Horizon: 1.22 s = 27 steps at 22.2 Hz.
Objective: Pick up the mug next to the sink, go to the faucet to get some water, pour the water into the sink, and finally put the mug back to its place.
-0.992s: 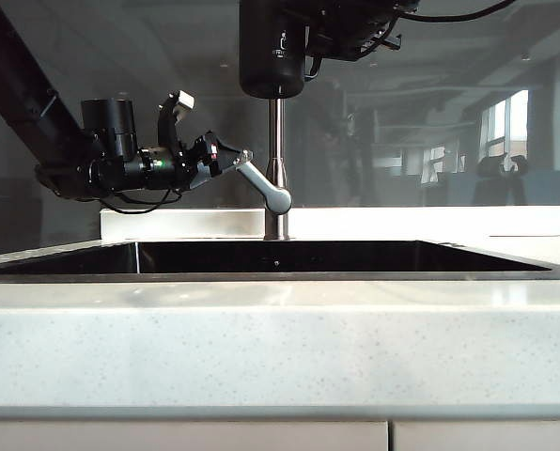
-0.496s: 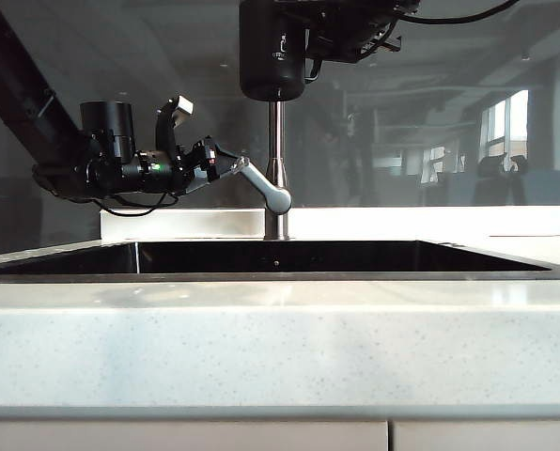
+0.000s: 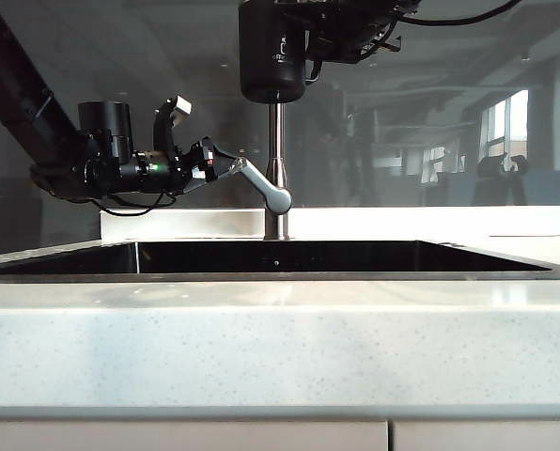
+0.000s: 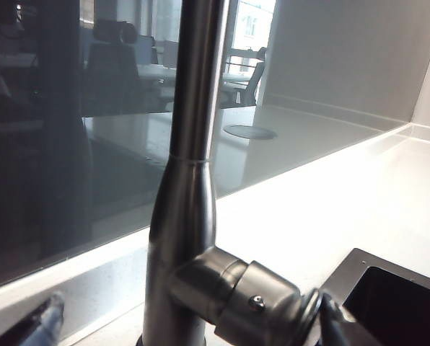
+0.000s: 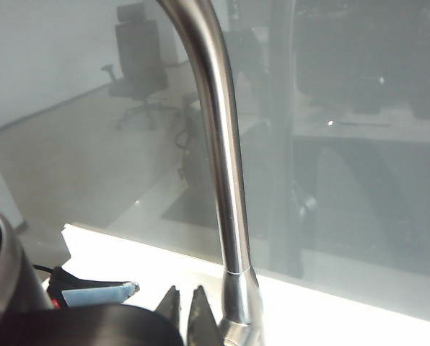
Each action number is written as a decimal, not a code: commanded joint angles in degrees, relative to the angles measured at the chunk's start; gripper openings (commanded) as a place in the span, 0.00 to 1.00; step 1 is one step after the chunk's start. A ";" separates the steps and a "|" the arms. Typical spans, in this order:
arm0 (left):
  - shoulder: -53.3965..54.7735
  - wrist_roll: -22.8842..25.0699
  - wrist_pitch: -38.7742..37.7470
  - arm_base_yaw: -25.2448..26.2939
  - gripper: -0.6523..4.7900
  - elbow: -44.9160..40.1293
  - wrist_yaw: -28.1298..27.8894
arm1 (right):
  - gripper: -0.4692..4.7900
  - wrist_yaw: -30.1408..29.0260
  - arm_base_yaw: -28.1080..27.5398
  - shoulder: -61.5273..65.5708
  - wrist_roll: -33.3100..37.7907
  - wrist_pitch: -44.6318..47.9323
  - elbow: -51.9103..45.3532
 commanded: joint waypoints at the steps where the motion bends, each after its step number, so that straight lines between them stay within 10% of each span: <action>1: -0.28 1.60 -0.09 0.04 1.00 0.22 -3.32 | 0.09 0.07 0.15 -0.94 0.13 3.23 0.68; 14: -0.31 3.58 -0.37 0.07 1.00 0.22 -17.59 | 0.09 0.09 0.15 -0.94 0.13 3.23 0.68; 21: -0.39 -0.79 0.61 0.09 1.00 0.22 -1.22 | 0.09 0.09 0.13 -1.07 -0.63 2.21 0.68; 27: -0.39 -2.95 1.62 0.48 1.00 0.24 4.13 | 0.09 4.96 0.13 -3.41 -16.26 -5.35 0.68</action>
